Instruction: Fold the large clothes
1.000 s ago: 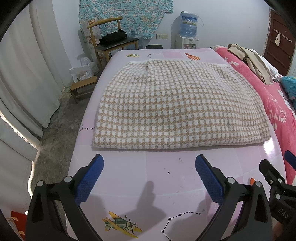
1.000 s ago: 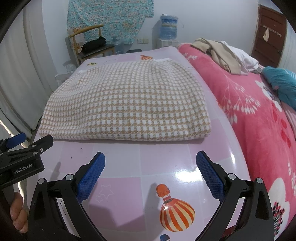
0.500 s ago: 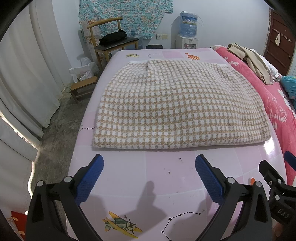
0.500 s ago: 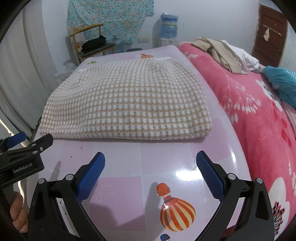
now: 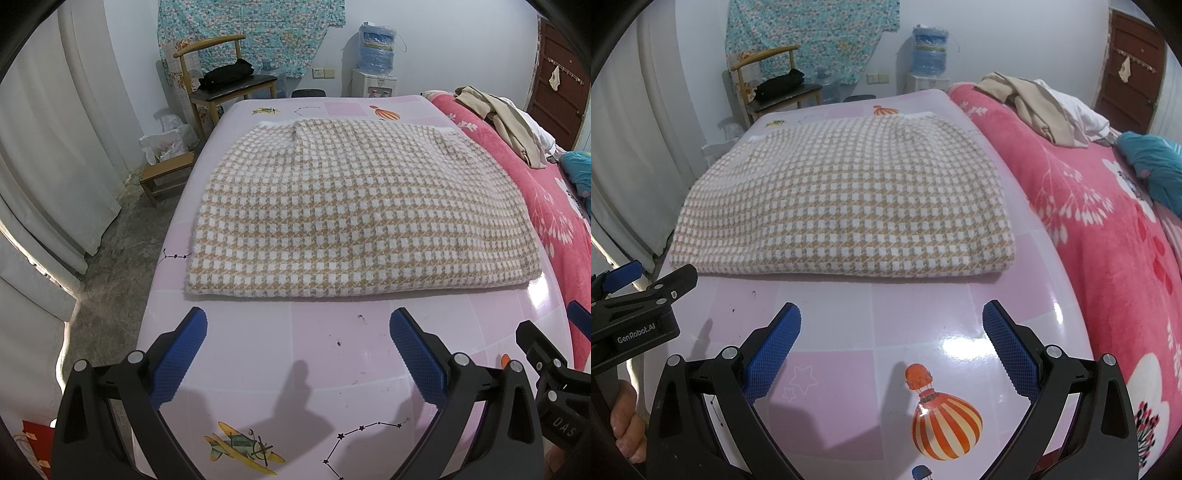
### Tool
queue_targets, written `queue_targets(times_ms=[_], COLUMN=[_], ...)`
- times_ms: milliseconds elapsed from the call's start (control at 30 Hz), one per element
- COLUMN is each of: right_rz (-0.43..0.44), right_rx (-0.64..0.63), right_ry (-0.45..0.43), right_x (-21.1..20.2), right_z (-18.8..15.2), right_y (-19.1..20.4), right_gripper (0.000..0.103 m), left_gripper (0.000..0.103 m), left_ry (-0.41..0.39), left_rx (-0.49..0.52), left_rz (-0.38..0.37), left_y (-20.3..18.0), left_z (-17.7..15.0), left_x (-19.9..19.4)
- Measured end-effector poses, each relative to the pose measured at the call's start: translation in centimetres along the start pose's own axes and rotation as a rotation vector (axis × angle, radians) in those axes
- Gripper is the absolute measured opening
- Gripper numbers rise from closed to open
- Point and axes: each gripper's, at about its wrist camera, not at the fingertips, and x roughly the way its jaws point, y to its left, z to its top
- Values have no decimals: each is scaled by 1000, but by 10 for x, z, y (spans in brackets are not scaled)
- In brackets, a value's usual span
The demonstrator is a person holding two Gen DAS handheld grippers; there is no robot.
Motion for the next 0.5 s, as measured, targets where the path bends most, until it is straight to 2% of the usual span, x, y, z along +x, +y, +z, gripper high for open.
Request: queue_targets(times_ms=[500], right_rz=[1], right_rx=[-2], right_ry=[2], right_x=[1], right_z=[0], right_y=[0], right_gripper=[95], left_gripper=[97], left_ry=[2], left_rx=[-1], left_rz=[-3], left_y=[2], left_z=[0], left_x=[2])
